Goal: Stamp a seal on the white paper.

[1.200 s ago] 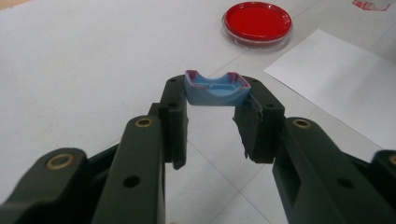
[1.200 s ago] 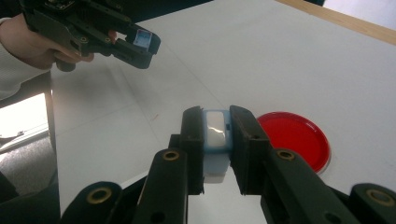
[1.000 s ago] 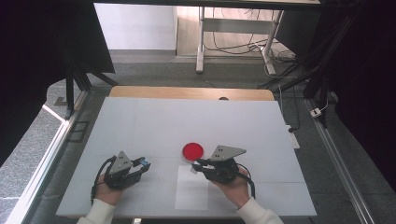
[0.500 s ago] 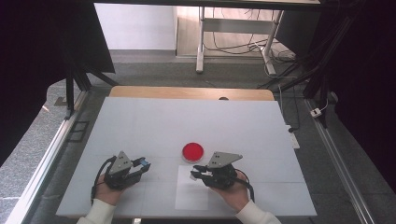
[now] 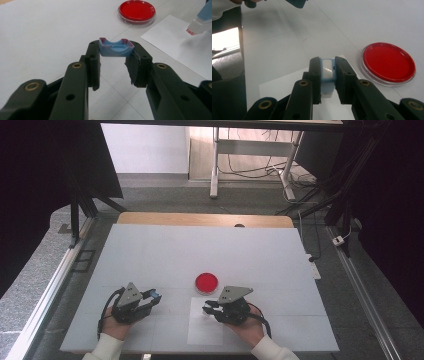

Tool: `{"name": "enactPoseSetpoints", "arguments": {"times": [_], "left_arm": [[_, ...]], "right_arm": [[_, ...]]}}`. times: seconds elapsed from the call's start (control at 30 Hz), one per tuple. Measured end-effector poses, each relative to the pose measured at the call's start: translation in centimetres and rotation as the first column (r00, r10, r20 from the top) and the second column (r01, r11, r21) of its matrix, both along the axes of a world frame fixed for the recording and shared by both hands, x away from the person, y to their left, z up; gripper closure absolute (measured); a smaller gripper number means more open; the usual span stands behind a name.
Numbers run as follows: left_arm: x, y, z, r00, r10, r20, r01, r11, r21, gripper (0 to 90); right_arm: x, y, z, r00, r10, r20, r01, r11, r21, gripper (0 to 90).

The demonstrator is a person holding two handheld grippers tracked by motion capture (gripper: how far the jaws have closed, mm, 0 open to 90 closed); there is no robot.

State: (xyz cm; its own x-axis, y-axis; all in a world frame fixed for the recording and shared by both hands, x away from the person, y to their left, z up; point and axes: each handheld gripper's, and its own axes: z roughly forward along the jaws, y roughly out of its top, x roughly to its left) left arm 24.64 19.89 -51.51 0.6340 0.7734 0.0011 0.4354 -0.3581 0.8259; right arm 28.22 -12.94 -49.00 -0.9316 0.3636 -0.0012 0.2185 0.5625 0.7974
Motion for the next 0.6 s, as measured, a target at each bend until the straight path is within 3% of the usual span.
{"name": "enactPoseSetpoints", "arguments": {"times": [0.6], "left_arm": [[0.03,-0.01,-0.10,1.0000,-0.003,-0.006,0.003,1.0000,0.002,64.2]], "right_arm": [[0.07,0.53,-0.82,0.9999,0.013,0.005,-0.012,1.000,-0.026,75.2]]}}
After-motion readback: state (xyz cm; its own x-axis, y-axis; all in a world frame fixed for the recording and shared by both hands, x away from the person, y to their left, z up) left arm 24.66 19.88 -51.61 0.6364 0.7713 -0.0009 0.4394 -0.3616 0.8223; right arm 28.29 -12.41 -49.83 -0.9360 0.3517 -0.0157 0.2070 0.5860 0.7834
